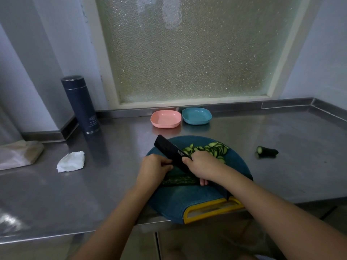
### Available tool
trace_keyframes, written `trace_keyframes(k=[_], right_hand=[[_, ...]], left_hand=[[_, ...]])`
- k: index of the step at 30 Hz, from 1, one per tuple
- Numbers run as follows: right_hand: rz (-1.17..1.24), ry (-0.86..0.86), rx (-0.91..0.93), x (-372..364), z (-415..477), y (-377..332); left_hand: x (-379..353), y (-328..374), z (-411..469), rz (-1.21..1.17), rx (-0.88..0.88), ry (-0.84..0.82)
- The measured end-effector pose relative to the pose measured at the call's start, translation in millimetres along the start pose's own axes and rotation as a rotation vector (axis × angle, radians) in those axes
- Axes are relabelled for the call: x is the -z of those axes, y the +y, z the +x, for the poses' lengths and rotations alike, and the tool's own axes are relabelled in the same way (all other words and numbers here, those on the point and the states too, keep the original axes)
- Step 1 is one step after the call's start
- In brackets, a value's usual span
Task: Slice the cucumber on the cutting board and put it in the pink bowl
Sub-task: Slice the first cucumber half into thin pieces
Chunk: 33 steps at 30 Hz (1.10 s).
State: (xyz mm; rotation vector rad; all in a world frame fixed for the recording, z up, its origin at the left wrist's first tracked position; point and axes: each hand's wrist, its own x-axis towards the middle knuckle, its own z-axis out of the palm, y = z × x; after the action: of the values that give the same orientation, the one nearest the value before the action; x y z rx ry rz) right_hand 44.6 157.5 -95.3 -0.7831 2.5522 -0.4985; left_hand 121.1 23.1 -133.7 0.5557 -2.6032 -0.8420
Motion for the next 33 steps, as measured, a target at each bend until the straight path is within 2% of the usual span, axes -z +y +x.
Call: trace_keyframes(k=[5,11,16,33], right_hand=[[-0.048,0.0,-0.014,-0.1,4.8,-4.6],[0.001,0.011,-0.075,-1.1,6.4,-4.1],[0.063,-0.006,-0.029,0.0,5.3,3.7],[0.005,0.014,0.011,0.3,0.2,0.8]], left_hand=[[-1.6,-0.8,-0.5,-0.015,-0.015,0.016],[-1.6,-0.7,-2.0,-0.058,0.014,0.03],[-2.0,0.5,-1.7,-0.081,0.04,0.028],[-1.4,2.3,-2.9,-0.054,0.015,0.029]])
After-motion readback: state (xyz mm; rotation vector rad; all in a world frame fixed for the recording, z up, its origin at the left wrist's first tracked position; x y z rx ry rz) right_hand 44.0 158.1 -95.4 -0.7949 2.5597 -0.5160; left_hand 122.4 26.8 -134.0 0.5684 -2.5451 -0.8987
